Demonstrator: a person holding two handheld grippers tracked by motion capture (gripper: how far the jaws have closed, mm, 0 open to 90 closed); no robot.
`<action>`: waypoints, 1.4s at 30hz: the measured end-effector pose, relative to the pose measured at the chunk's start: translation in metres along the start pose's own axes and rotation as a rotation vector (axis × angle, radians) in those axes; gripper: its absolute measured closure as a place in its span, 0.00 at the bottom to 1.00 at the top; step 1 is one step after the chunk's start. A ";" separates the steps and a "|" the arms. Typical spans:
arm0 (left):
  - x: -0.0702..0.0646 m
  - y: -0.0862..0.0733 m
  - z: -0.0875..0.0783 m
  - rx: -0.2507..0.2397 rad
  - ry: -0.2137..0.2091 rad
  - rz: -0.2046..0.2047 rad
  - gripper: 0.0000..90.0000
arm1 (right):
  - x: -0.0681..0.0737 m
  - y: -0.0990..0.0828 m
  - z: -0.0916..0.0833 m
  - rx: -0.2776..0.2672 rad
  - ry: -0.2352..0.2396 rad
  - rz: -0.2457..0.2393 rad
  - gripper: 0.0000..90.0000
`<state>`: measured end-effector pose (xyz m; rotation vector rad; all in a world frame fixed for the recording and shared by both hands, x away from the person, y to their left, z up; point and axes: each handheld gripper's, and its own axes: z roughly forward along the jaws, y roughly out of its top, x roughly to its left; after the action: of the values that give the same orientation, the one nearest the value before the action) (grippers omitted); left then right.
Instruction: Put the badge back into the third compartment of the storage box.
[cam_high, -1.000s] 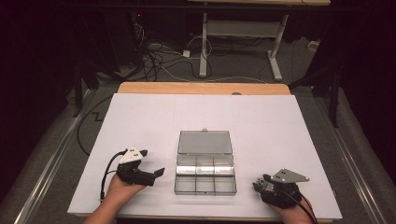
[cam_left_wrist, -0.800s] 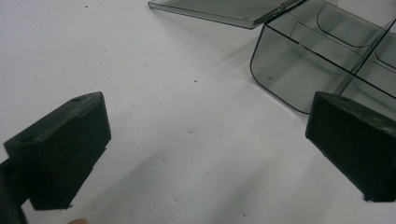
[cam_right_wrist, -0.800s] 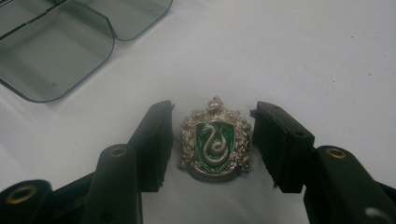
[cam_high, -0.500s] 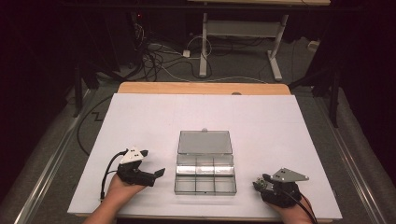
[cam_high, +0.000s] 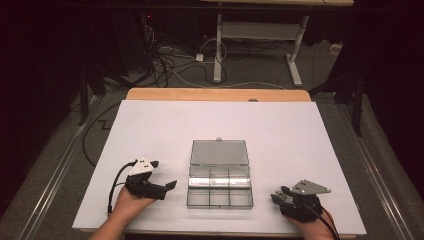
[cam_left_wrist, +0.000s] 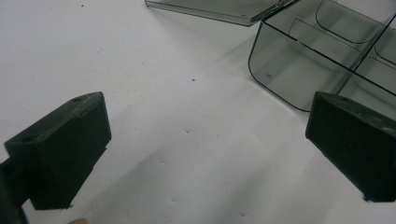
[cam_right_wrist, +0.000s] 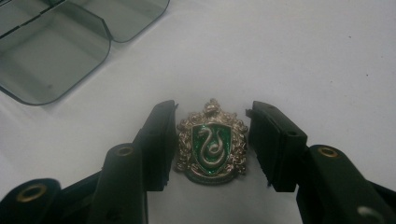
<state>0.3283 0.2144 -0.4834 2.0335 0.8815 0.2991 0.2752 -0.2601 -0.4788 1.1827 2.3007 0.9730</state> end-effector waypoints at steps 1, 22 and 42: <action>0.000 0.000 0.000 0.000 0.000 0.000 0.00 | 0.000 0.000 0.000 0.000 0.000 0.001 0.59; 0.000 0.000 0.000 0.000 0.001 0.006 0.00 | -0.001 -0.001 -0.001 -0.015 -0.010 -0.012 0.65; 0.000 0.000 -0.001 -0.003 -0.007 0.004 0.00 | -0.001 0.004 -0.002 -0.024 0.012 -0.003 0.65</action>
<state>0.3279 0.2148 -0.4833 2.0322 0.8723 0.2948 0.2770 -0.2594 -0.4745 1.1670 2.2924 1.0067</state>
